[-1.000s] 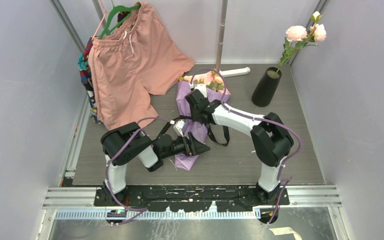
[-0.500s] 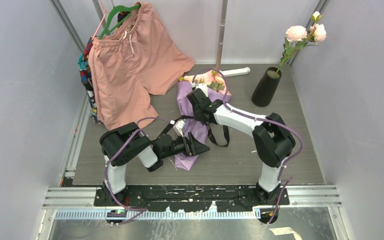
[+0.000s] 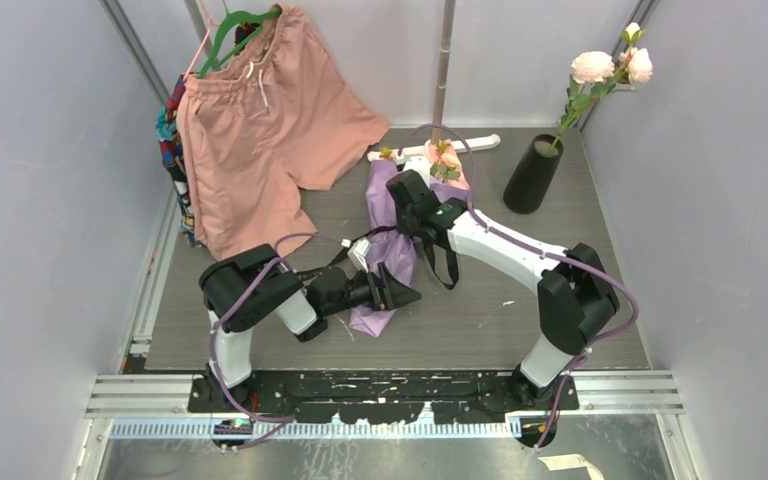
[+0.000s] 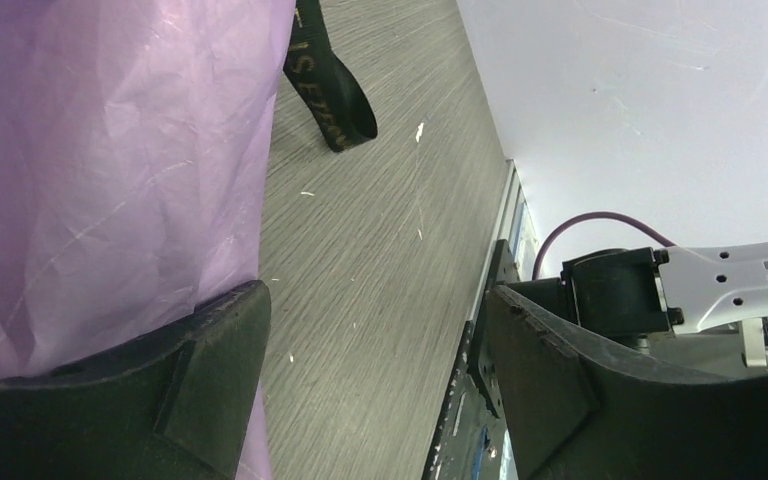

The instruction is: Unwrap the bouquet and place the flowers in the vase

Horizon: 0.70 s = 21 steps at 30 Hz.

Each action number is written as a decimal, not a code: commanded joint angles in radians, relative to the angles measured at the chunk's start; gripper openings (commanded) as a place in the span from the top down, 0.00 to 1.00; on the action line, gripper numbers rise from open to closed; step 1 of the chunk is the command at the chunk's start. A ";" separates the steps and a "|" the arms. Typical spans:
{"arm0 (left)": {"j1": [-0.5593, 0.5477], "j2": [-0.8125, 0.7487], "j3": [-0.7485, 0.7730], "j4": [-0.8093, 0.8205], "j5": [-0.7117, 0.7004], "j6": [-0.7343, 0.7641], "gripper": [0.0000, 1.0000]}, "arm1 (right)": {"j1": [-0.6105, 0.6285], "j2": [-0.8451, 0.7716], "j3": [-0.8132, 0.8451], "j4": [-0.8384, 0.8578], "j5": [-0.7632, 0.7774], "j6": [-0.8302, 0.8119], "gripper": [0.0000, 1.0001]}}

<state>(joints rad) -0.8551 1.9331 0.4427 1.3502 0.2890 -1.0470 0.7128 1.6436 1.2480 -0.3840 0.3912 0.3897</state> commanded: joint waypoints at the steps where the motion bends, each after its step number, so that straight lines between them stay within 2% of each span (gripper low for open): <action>1: 0.007 -0.005 0.004 -0.067 -0.007 0.023 0.20 | -0.009 -0.061 0.003 0.049 0.067 -0.007 0.98; 5: 0.007 -0.005 0.005 -0.072 -0.008 0.024 0.20 | -0.021 -0.114 -0.023 0.088 0.075 -0.006 0.99; 16: 0.007 0.000 0.021 -0.072 0.005 0.019 0.20 | -0.027 -0.158 0.103 0.000 0.105 -0.045 0.99; 19: 0.005 -0.051 0.034 -0.118 0.030 0.027 0.20 | -0.030 -0.174 0.163 -0.038 0.113 -0.068 0.99; 21: -0.005 -0.147 0.049 -0.211 0.035 0.059 0.19 | -0.035 -0.184 0.199 -0.067 0.119 -0.079 0.99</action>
<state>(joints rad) -0.8551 1.9129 0.4614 1.2877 0.2996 -1.0420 0.6868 1.5444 1.3392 -0.4339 0.4652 0.3462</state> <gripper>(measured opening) 0.804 0.031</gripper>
